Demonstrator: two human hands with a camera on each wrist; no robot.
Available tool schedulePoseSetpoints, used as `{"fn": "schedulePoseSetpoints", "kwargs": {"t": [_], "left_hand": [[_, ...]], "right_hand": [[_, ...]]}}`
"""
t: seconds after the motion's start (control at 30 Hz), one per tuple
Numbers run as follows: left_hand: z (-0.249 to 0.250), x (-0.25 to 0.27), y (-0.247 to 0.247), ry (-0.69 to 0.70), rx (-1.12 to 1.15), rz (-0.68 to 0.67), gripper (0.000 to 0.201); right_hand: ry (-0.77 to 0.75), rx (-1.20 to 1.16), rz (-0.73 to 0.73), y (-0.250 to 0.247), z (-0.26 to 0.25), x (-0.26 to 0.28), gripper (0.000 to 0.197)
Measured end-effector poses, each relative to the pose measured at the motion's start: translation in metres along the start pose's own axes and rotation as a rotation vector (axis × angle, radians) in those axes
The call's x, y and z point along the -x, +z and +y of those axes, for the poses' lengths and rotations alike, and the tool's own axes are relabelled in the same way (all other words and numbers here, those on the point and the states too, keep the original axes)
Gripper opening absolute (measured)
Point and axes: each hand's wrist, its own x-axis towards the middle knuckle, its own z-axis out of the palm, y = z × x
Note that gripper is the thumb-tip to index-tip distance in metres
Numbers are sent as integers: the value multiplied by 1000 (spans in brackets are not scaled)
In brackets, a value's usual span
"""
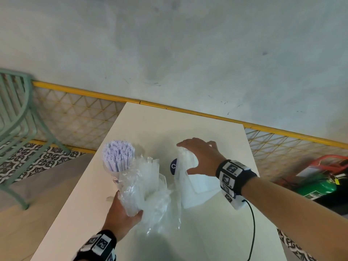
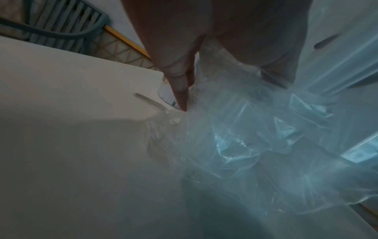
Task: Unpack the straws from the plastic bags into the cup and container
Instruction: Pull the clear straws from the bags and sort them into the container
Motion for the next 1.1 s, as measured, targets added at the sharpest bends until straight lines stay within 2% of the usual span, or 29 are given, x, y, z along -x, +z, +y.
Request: {"fn": "schedulePoseSetpoints", "kwargs": {"t": [0.07, 0.17, 0.23, 0.37, 0.4, 0.47, 0.57, 0.6, 0.63, 0.67, 0.73, 0.83, 0.97, 1.03, 1.1], "left_hand": [[-3, -1, 2, 11, -17, -5, 96], [1, -1, 1, -1, -23, -9, 94], [7, 1, 0, -21, -17, -5, 88], [22, 5, -5, -17, 12, 1, 86], [25, 7, -5, 0, 15, -2, 86], [26, 8, -7, 41, 15, -2, 87], [32, 14, -10, 58, 23, 21, 84], [35, 16, -10, 63, 19, 29, 83], [38, 17, -10, 75, 26, 39, 81], [40, 18, -11, 74, 45, 49, 80], [44, 20, -11, 79, 79, 78, 85], [46, 21, -11, 68, 77, 87, 89], [52, 24, -9, 43, 78, 102, 82], [53, 24, -9, 40, 90, 100, 85], [54, 25, -11, -29, 81, 91, 86]], "right_hand": [[42, -80, 69, -3, 2, -1, 89], [86, -243, 232, -7, 10, -3, 110], [89, -160, 234, -6, 17, -2, 116], [124, 97, -87, 8, 25, 7, 93], [143, 114, -117, 10, 25, 10, 88], [149, 94, -51, 5, 17, 16, 84], [19, -117, 265, -18, -12, 34, 61], [-43, -223, 304, -24, -24, 44, 59], [-96, -324, 282, -25, -36, 55, 60], [-136, -410, 201, -22, -50, 66, 63], [-167, -530, 20, -1, -71, 82, 72], [-139, -591, -73, 44, -93, 84, 93], [-125, -625, 15, 87, -110, 74, 95], [-149, -611, 91, 101, -119, 70, 85], [-195, -555, 170, 113, -126, 67, 70]]}}
